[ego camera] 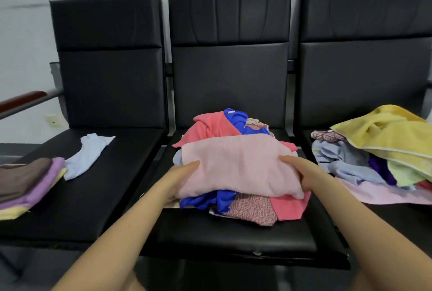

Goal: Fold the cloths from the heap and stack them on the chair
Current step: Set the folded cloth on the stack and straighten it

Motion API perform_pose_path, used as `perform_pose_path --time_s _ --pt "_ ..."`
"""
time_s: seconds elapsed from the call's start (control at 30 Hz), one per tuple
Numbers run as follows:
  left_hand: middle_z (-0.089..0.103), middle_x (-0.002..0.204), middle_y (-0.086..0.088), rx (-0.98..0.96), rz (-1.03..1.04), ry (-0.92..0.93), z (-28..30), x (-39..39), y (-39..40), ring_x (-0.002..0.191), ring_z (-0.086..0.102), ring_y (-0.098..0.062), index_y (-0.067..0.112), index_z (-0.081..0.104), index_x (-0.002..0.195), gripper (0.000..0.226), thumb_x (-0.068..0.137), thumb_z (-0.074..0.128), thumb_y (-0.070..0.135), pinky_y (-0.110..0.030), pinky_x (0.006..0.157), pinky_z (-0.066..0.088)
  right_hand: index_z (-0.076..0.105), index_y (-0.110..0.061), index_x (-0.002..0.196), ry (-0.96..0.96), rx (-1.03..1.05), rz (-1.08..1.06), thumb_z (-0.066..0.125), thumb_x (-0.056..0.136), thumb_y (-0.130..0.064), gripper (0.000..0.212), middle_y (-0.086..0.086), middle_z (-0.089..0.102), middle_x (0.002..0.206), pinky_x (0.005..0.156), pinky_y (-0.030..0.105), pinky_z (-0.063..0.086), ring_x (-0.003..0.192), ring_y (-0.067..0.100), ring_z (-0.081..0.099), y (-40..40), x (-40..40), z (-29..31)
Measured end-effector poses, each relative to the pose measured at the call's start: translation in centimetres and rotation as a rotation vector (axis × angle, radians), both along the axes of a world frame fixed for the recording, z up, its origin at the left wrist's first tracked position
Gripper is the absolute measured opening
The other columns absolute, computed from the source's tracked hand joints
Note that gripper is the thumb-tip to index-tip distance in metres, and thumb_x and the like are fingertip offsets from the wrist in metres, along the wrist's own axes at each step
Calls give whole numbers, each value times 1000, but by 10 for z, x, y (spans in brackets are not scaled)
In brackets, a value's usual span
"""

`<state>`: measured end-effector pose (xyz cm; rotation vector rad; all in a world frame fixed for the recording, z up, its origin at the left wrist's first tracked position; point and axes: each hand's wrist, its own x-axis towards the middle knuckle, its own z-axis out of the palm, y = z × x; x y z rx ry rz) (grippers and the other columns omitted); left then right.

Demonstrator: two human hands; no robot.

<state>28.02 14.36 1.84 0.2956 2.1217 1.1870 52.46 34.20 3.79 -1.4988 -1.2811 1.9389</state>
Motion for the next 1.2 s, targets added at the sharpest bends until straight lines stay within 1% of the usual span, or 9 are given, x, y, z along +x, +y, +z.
perform_pose_path --time_s 0.1,0.23,0.33,0.43,0.53,0.67,0.77,1.0,1.2 --pt "65 116 -13 155 -12 -149 -8 -9 0 101 64 -32 15 54 131 80 66 78 56 -43 88 54 52 -11 126 57 16 10 68 88 -31 45 9 54 123 85 38 39 95 26 53 2 0 -6" --pt "64 120 -11 325 96 79 2 -13 13 96 62 -27 14 58 128 45 88 66 32 -36 83 50 61 -9 98 175 122 -63 64 92 -27 20 11 63 106 76 35 46 80 21 60 7 1 -1" --pt "64 118 -6 498 57 168 18 -4 12 101 62 -22 15 59 124 32 93 59 23 -32 76 49 62 -10 112 281 198 -108 61 93 -30 27 11 66 116 85 35 50 100 24 63 13 0 9" --pt "68 107 -5 618 89 20 24 11 8 96 65 -22 21 61 118 24 95 57 25 -33 75 53 59 -14 123 368 223 -90 57 95 -34 35 7 67 113 87 32 48 107 21 62 11 9 23" --pt "69 114 -7 606 29 -81 17 19 1 101 67 -25 22 60 125 41 86 64 35 -41 88 54 60 -16 122 342 271 -61 58 94 -33 33 6 67 112 86 34 50 105 21 63 10 26 27" --pt "58 130 -9 317 -26 1 -4 25 -8 113 58 -25 14 50 137 53 91 60 39 -38 101 44 55 -10 132 -237 628 -43 49 97 -33 42 13 59 129 102 41 40 117 32 54 17 49 13" --pt "62 126 -9 201 -95 -2 -13 27 -15 110 60 -25 13 54 134 57 87 58 45 -42 101 46 57 -6 130 -571 783 90 43 99 -35 45 21 59 128 94 38 39 119 38 53 12 60 1" --pt "65 103 -1 330 -45 330 4 26 -14 94 63 -22 30 61 101 13 90 55 30 -43 86 53 61 -8 107 41 436 -5 57 95 -26 22 8 64 104 96 39 48 99 27 60 -17 21 34" --pt "55 74 -5 340 -38 -54 17 42 8 51 42 -14 4 62 107 25 96 44 16 -21 43 30 58 -8 82 365 212 279 50 97 -14 18 6 58 68 53 20 46 52 11 59 -62 -42 32"
